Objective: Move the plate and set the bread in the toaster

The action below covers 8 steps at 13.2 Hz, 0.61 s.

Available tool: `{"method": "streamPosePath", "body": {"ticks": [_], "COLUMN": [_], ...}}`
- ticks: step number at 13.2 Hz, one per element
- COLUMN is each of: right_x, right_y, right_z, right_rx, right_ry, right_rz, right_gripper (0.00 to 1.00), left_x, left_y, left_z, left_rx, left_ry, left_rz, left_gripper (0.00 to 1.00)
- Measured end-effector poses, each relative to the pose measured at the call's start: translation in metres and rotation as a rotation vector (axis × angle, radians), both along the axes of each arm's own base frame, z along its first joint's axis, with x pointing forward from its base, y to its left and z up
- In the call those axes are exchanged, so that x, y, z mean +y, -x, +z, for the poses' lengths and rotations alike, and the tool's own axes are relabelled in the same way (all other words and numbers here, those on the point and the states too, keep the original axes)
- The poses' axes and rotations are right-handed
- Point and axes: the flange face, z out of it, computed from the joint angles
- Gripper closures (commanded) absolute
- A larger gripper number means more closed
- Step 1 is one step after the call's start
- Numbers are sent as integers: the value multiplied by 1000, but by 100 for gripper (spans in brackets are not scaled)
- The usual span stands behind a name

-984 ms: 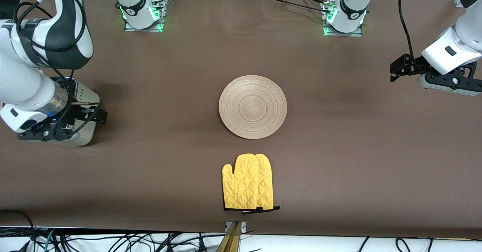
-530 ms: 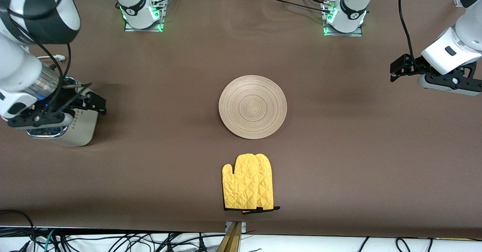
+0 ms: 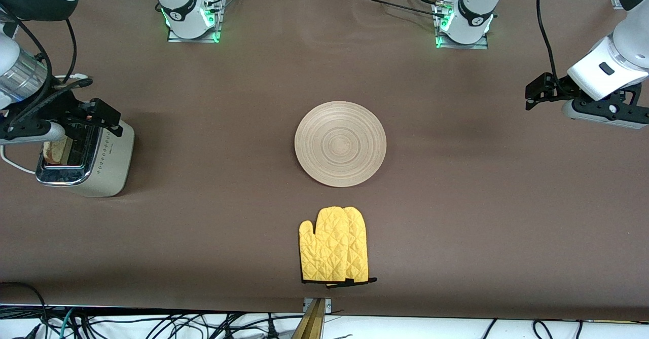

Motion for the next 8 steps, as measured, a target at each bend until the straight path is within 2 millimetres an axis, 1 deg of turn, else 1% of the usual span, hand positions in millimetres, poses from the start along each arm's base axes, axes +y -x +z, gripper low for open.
{"method": "streamPosePath", "body": {"ticks": [2, 5, 8], "right_x": [-8, -4, -4], "right_y": [3, 9, 10], "right_z": [-1, 0, -5], "right_rx": [7, 34, 52], "right_ry": [-1, -2, -1], "right_rz": [-11, -24, -37], "right_gripper": [0, 0, 0], "left_x": [0, 0, 0], "left_y": [0, 0, 0], "left_z": [0, 0, 0], "left_rx": [0, 0, 0], "left_ry": [0, 0, 0], "left_rz": [0, 0, 0], "left_gripper": [0, 0, 0]}}
